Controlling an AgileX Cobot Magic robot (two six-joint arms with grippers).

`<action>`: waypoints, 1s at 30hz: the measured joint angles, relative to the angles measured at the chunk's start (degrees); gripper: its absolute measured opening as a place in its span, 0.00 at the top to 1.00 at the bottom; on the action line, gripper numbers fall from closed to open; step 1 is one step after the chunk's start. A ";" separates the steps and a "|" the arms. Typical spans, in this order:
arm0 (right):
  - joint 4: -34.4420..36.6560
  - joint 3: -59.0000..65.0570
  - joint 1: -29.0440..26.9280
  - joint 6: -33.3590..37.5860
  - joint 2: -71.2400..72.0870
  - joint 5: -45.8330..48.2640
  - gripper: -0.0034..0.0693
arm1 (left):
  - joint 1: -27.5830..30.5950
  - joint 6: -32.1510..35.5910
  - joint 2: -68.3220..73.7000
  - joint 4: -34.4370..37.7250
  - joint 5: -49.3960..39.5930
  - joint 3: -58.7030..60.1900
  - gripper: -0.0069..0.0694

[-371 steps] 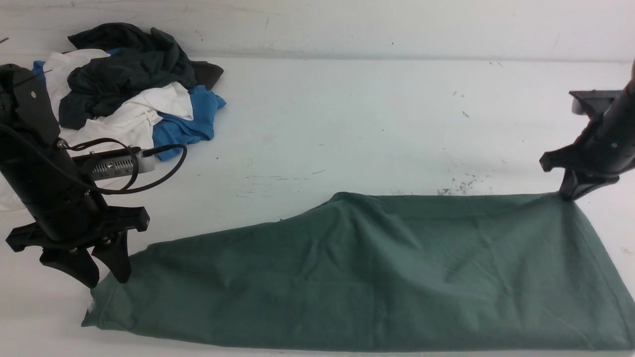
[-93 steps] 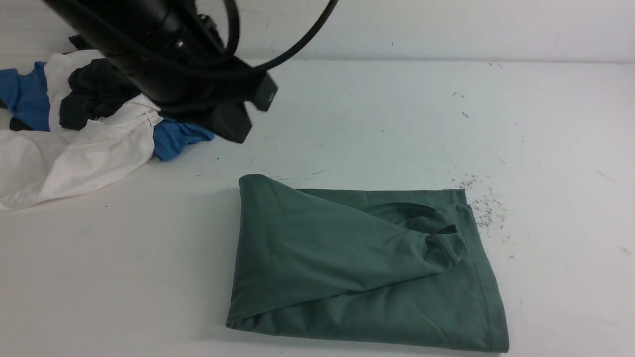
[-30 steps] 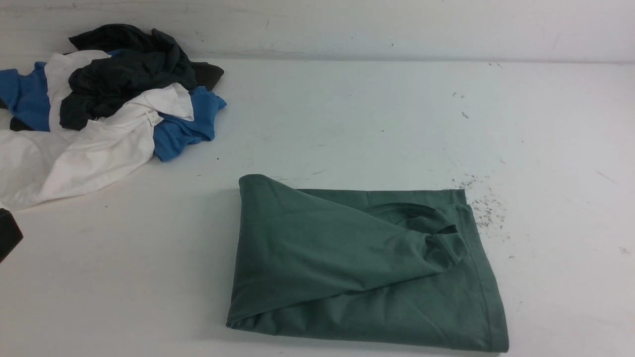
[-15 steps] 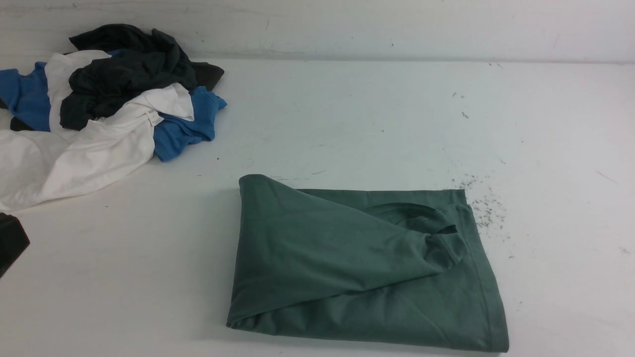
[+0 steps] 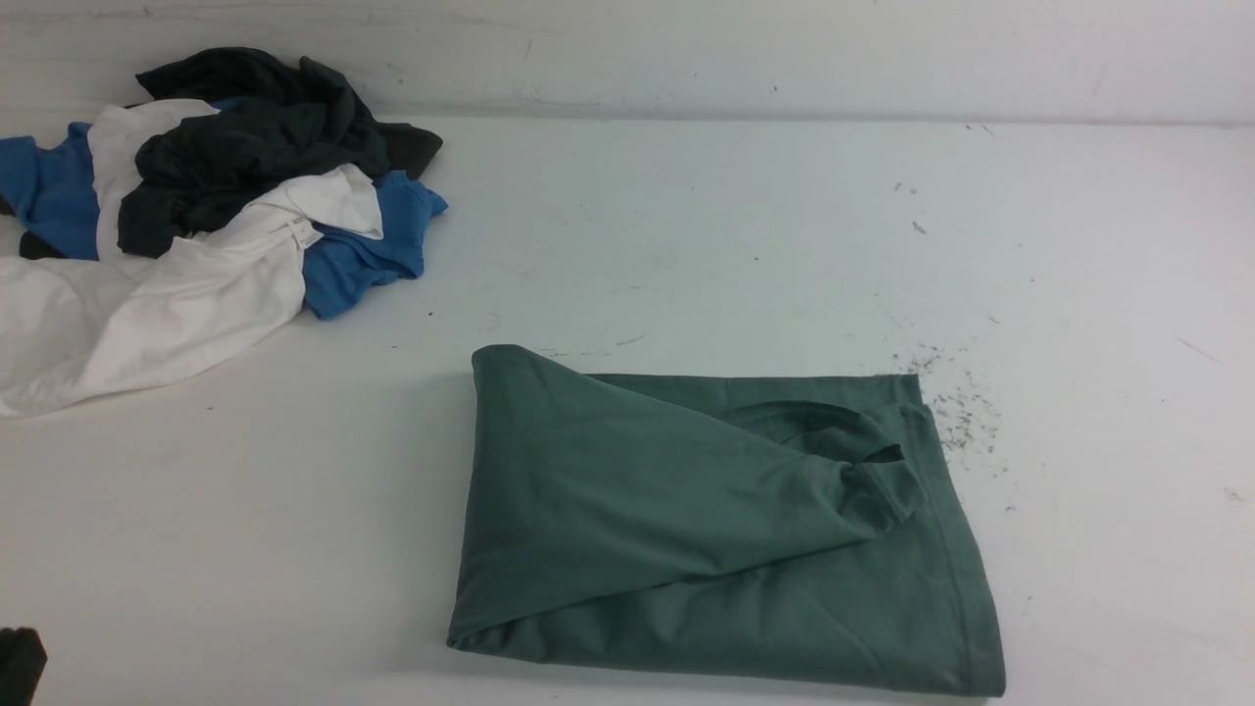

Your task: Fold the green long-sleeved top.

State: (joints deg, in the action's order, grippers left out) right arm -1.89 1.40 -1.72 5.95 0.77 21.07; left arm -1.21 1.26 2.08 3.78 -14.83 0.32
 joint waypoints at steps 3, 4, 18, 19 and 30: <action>0.00 0.00 0.00 0.00 0.00 0.00 0.97 | 0.48 0.00 -1.78 -0.41 -0.48 1.26 0.91; 0.00 0.00 0.00 0.00 0.00 0.00 0.97 | 0.48 0.00 -2.31 -0.42 -0.90 1.26 0.91; 0.00 0.00 0.00 0.00 0.00 0.02 0.97 | 0.48 0.04 -2.66 -0.42 -5.55 1.16 0.91; 0.00 0.00 0.00 0.00 0.00 0.02 0.97 | 0.48 0.04 -2.66 -0.42 -5.55 1.16 0.91; 0.00 0.00 0.00 0.00 0.00 0.02 0.97 | 0.48 0.04 -2.66 -0.42 -5.55 1.16 0.91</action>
State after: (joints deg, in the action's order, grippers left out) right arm -1.89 1.40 -1.72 5.95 0.77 21.08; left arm -0.73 1.30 -0.58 3.36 -20.38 1.48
